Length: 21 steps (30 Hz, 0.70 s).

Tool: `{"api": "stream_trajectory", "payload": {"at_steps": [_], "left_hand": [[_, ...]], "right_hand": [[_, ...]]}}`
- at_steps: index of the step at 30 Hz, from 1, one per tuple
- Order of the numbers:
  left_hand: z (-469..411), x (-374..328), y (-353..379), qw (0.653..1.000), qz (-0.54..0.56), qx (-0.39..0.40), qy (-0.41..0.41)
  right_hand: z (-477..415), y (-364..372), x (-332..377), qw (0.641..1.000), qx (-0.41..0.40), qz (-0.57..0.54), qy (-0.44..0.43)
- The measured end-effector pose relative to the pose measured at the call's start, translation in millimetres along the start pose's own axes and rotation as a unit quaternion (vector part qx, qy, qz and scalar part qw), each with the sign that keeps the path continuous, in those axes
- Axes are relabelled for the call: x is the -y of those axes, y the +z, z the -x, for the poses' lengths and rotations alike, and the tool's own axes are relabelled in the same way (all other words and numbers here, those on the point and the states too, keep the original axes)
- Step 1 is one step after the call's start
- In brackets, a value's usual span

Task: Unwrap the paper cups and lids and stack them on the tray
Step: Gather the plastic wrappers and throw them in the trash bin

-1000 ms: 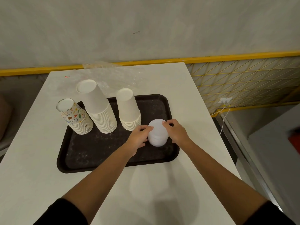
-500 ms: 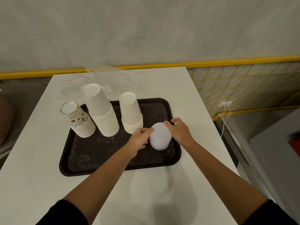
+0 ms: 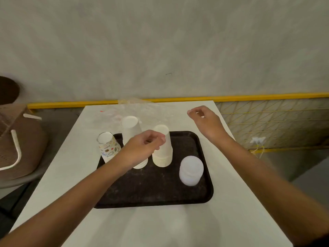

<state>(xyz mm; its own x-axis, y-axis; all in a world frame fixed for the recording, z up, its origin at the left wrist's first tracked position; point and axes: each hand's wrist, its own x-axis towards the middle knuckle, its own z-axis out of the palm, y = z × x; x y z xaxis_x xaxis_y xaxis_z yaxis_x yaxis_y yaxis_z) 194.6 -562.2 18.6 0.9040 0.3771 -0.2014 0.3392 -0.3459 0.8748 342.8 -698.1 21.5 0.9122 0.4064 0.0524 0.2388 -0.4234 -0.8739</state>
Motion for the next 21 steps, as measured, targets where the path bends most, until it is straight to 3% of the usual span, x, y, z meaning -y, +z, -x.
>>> {"api": "stream_trajectory", "payload": {"at_steps": [6, 15, 18, 21], "left_hand": [[-11.6, -29.3, -71.5, 0.995, 0.024, -0.071, 0.064], [-66.5, -14.5, -146.5, 0.994, 0.005, -0.091, 0.055], [-95.0, 4.7, -162.6, 0.986, -0.101, -0.115, 0.065], [-119.6, 33.2, -169.2, 0.957, -0.26, -0.097, 0.088]], "right_hand": [[-24.2, 19.3, 65.5, 0.999, 0.009, -0.003, -0.05], [-67.1, 73.2, 94.4, 0.997, 0.047, 0.052, -0.046], [-82.3, 92.5, 84.1, 0.992, 0.063, 0.095, -0.049], [-99.3, 110.6, 66.2, 0.978, 0.083, 0.179, -0.07]]}}
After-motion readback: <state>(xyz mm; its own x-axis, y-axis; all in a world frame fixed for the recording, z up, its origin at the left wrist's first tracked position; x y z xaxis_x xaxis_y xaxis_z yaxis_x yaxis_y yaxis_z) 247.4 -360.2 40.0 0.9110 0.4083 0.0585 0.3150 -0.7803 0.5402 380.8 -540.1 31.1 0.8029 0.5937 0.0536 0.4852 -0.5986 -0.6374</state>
